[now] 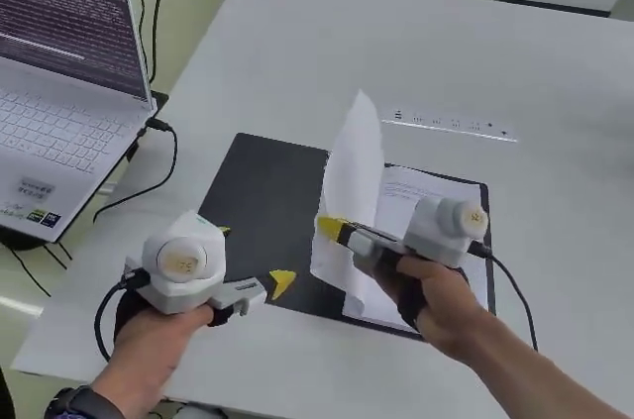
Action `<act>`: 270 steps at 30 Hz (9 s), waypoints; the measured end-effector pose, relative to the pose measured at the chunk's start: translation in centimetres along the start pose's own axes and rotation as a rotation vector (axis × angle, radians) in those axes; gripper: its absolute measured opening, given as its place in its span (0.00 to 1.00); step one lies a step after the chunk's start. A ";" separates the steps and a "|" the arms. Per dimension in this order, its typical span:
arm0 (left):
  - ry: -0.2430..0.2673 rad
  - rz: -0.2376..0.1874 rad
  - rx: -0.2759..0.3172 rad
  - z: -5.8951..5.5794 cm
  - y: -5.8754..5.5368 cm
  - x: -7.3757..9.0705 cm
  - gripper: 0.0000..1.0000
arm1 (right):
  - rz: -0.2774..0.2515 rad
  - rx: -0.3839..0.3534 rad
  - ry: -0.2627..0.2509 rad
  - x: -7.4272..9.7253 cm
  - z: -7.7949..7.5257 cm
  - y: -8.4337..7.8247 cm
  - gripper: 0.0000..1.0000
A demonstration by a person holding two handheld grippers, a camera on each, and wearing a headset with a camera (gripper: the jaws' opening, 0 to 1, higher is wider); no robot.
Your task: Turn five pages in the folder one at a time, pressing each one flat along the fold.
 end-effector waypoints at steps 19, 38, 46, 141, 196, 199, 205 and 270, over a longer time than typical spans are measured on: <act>0.021 0.011 0.022 1.0 -0.7 0.6 0.66 | 0.063 -0.042 0.007 -3.1 -0.9 -1.8 0.00; 0.025 0.043 0.034 1.5 -1.6 0.7 0.67 | 0.121 -0.118 -0.001 -6.6 -2.4 -4.4 0.00; 0.033 0.052 0.048 2.0 -1.8 0.9 0.67 | 0.147 -0.153 -0.028 -7.8 -3.5 -5.9 0.00; -0.003 0.293 -0.100 1.5 -6.0 -7.0 0.00 | 0.047 -0.043 -0.149 2.4 -11.7 1.0 0.08; 0.004 0.286 -0.049 1.7 -6.2 -7.2 0.00 | -0.154 -0.221 -0.272 -0.9 -17.0 4.3 0.00; 0.004 0.284 -0.037 1.6 -6.2 -7.2 0.00 | -0.176 -0.234 -0.295 -1.2 -16.9 4.6 0.00; 0.004 0.284 -0.039 1.6 -6.2 -7.2 0.00 | -0.221 -0.258 -0.318 -1.9 -17.8 5.4 0.00; -0.003 0.246 -0.007 1.4 -6.3 -6.9 0.00 | -0.079 -0.103 -0.127 3.9 -9.4 -4.1 0.00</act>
Point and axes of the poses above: the centre of the closed fingertips' face, and the gripper's own axes: x roughly backward along the fingers, z roughly to its left, y roughly out of its top, the point moved 7 cm from there along x, roughly backward along the fingers, and after that the axes turned 3 degrees about x, right-handed, at the moved point
